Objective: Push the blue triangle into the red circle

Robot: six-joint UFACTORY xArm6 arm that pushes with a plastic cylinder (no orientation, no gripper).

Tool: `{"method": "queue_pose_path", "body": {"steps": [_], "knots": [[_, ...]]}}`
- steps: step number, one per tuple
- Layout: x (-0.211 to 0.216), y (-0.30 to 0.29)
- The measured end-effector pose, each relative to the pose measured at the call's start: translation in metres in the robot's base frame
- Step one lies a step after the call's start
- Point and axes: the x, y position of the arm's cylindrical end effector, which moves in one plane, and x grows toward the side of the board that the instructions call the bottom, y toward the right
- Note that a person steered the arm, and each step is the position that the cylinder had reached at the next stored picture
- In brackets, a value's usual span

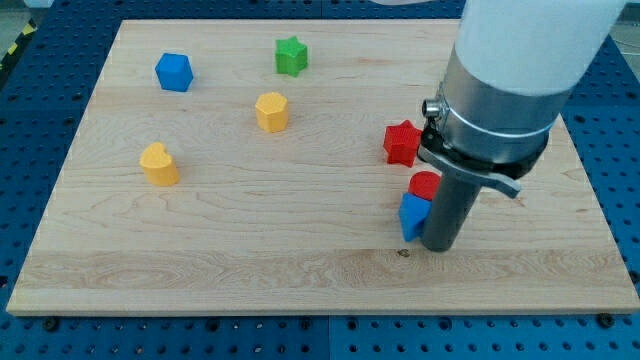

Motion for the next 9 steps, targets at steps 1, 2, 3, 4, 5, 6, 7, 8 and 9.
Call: {"method": "queue_pose_path", "body": {"steps": [1,2,3,4,5,6,7,8,9], "knots": [[-0.024,0.017],[-0.025,0.027],[-0.025,0.019],[-0.024,0.001],[-0.039,-0.012],[-0.049,-0.012],[-0.047,-0.01],[-0.045,0.011],[-0.017,0.023]]}}
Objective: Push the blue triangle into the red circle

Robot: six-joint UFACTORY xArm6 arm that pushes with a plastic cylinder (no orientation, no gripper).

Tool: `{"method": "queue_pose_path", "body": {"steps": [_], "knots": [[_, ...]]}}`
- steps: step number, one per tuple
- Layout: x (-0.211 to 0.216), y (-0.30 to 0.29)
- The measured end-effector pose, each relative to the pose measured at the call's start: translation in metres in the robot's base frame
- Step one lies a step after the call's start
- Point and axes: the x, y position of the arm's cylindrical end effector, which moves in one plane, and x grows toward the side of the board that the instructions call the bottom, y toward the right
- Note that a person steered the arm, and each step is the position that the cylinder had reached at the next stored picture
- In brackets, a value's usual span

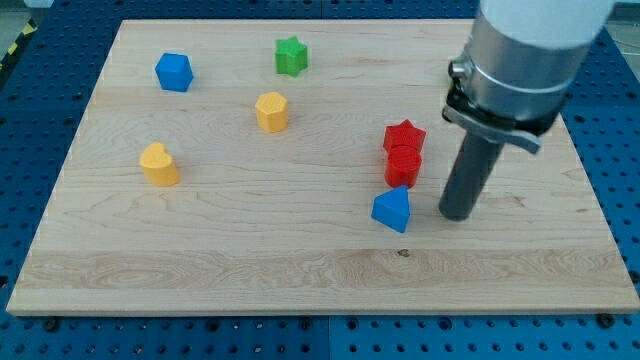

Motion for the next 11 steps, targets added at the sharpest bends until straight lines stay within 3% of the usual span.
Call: {"method": "queue_pose_path", "body": {"steps": [2,3,7,11], "knots": [[0.07,-0.031],[0.074,-0.071],[0.022,-0.086],[0.011,-0.076]]}}
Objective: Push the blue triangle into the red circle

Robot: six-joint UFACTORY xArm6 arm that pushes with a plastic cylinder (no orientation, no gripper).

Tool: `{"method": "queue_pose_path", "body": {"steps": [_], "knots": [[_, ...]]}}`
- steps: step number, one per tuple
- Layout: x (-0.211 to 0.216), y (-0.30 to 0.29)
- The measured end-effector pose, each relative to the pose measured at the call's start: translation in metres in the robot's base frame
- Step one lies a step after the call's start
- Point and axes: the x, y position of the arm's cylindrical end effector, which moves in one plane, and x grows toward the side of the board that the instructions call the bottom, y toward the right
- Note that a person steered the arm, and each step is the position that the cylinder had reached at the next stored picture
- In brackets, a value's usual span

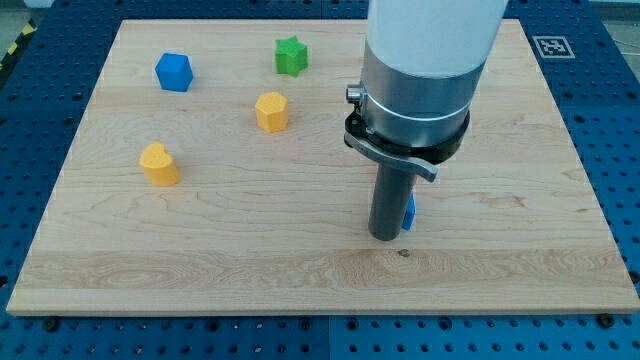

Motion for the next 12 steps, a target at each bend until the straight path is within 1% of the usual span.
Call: {"method": "queue_pose_path", "body": {"steps": [2,3,4,8,10,12], "knots": [[0.007,0.0],[0.006,-0.012],[-0.002,-0.013],[-0.007,-0.005],[0.003,-0.002],[0.003,0.018]]}}
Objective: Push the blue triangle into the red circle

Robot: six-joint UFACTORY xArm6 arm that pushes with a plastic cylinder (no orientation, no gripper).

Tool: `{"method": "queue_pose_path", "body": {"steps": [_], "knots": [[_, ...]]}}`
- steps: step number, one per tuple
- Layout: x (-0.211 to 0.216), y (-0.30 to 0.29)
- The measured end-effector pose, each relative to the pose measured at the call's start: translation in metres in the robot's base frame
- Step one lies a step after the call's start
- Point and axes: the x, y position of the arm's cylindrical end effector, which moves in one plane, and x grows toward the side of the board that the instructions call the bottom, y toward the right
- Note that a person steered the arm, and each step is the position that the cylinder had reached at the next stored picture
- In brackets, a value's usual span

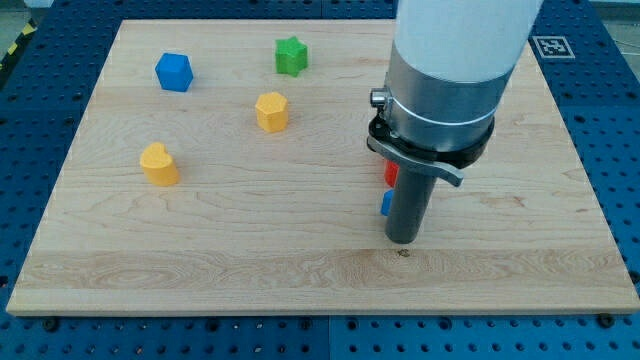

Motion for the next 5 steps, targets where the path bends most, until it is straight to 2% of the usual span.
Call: {"method": "queue_pose_path", "body": {"steps": [3,5], "knots": [[-0.014,0.002],[0.022,-0.018]]}}
